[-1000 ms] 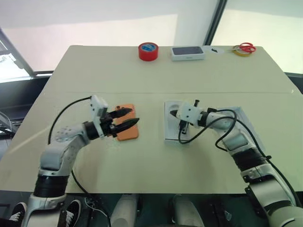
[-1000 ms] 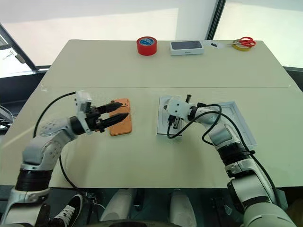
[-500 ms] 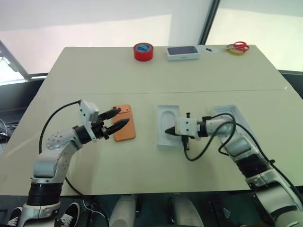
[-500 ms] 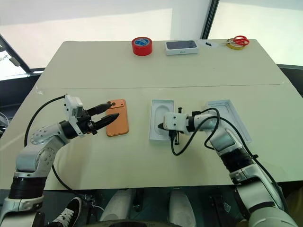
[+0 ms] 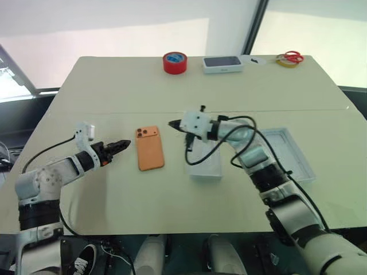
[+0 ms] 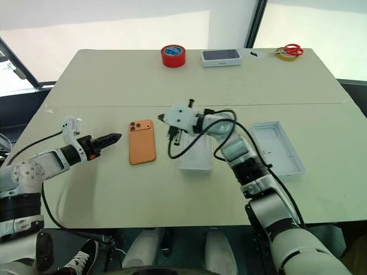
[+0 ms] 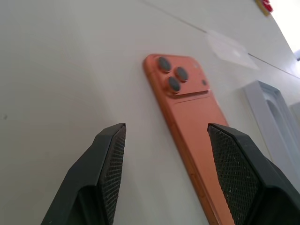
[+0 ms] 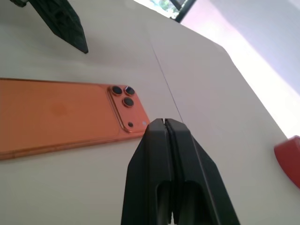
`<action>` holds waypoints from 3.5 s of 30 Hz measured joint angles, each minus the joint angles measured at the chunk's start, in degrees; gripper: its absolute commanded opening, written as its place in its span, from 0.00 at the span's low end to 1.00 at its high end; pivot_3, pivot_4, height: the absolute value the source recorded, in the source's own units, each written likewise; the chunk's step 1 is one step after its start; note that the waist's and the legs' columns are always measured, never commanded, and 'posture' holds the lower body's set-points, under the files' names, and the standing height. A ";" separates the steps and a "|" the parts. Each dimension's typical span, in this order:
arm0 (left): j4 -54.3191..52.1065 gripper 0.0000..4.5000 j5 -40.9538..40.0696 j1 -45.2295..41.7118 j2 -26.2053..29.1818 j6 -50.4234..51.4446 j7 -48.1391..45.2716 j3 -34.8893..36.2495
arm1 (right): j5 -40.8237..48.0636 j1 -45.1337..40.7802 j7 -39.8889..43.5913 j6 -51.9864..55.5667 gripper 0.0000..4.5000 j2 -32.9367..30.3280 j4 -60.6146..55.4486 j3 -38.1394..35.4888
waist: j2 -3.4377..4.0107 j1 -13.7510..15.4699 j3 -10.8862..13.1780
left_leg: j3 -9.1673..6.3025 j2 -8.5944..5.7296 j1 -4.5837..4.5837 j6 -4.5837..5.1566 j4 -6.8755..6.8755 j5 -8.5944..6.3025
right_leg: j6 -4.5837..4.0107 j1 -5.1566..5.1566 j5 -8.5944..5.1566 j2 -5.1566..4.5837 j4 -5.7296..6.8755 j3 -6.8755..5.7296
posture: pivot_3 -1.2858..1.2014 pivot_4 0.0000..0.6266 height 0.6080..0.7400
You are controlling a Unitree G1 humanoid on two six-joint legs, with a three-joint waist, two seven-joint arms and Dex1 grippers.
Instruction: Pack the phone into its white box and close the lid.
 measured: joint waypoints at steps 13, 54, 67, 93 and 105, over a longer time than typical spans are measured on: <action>-5.80 0.65 -4.83 -1.76 -5.46 15.17 7.74 3.61 | -12.60 -9.11 1.52 -3.14 0.01 3.48 20.82 10.92 | -0.07 -0.17 -0.05 | -0.01 -0.06 0.07 -0.13 -0.12 0.04 | 0.00 0.03 0.01 0.00 0.01 -0.04 | 0.52 0.24 0.98; -4.74 0.45 -2.23 -5.40 -12.89 18.97 8.33 1.31 | -14.24 -4.81 2.61 -3.13 0.00 3.94 17.13 8.60 | -0.14 -0.42 -0.35 | 0.02 -0.12 1.00 -0.24 -0.84 0.09 | -0.03 0.63 -0.02 -0.10 -0.30 0.04 | 0.52 0.24 0.98; -1.86 0.15 -2.10 -4.96 -13.42 17.85 8.11 2.73 | -14.57 -4.72 2.30 -3.25 0.00 3.93 17.12 8.60 | -0.15 -0.37 -0.34 | 0.01 -0.11 0.99 -0.24 -0.84 0.09 | -0.04 0.63 -0.02 -0.11 -0.32 0.08 | 0.52 0.24 0.98; -5.21 0.00 -6.95 0.18 -15.24 7.21 3.22 3.44 | 15.14 26.59 21.56 6.71 0.64 -19.25 -22.37 -8.10 | -0.35 0.05 -0.26 | 0.00 -0.07 -0.13 -0.12 -0.90 0.02 | -0.23 -0.13 -0.05 -0.19 -0.91 0.09 | 0.52 0.24 0.98; -4.67 0.00 -6.79 -0.73 -14.57 5.13 2.49 0.00 | 15.19 29.35 20.37 3.74 0.33 -19.81 -22.07 -7.73 | -0.36 0.23 -0.26 | 0.00 -0.07 -0.14 -0.09 -0.81 0.03 | -0.29 0.00 -0.09 -0.21 -0.93 0.09 | 0.52 0.24 0.98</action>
